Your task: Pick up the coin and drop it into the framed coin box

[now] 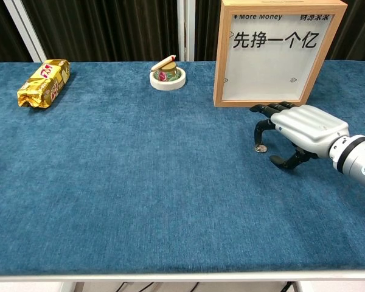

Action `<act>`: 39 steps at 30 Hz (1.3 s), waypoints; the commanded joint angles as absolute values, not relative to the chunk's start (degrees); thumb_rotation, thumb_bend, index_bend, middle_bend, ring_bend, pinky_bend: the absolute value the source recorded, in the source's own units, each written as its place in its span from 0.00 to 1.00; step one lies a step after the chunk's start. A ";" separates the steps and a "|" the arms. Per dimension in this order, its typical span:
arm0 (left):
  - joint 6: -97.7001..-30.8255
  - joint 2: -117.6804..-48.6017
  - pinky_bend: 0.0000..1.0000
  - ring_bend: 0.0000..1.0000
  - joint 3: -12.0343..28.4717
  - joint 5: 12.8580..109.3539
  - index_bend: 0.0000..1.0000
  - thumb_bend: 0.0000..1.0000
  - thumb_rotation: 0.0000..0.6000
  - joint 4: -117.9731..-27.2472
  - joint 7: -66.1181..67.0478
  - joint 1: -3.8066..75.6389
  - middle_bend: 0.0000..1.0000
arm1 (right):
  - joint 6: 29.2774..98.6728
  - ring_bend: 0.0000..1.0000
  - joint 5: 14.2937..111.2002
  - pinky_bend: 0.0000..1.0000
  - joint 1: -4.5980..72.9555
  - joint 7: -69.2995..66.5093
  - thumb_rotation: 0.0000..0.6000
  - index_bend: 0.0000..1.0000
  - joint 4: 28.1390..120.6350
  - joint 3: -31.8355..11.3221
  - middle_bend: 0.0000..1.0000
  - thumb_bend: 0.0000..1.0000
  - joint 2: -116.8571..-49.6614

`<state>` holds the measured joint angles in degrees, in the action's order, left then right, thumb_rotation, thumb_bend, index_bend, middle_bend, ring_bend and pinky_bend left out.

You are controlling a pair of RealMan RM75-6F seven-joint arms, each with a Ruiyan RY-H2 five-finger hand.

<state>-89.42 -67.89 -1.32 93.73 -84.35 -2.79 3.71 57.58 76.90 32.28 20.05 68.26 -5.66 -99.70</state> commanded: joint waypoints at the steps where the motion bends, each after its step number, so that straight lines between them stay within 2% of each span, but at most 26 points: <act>1: -89.44 -67.89 0.00 0.00 -1.32 93.70 0.07 0.10 1.00 -84.30 -2.90 3.69 0.00 | 57.50 0.00 76.79 0.00 32.39 20.09 1.00 0.39 68.10 -5.71 0.00 0.33 -99.81; 10: -89.38 -67.98 0.00 0.00 -1.28 93.65 0.07 0.10 1.00 -83.87 -3.41 3.77 0.00 | 57.65 0.00 76.53 0.00 32.56 20.68 1.00 0.40 66.98 -5.59 0.00 0.33 -100.65; 24: -89.27 -68.13 0.00 0.00 -1.39 93.58 0.07 0.10 1.00 -83.22 -4.13 3.78 0.00 | 58.38 0.00 76.50 0.00 32.47 21.31 1.00 0.51 65.72 -5.44 0.01 0.33 -101.61; 32: -89.20 -68.27 0.00 0.00 -1.52 93.70 0.07 0.10 1.00 -83.10 -4.13 3.79 0.00 | 58.78 0.00 76.45 0.00 32.28 21.62 1.00 0.52 65.39 -5.39 0.01 0.34 -101.62; 39: -89.33 -68.32 0.00 0.00 -1.57 93.98 0.07 0.10 1.00 -83.32 -3.77 3.84 0.00 | 59.02 0.00 76.71 0.00 32.18 21.33 1.00 0.47 65.59 -5.28 0.01 0.33 -101.21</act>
<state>-89.33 -68.32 -1.56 93.97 -83.32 -3.77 3.83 59.01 76.69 32.18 21.35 65.58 -5.29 -101.23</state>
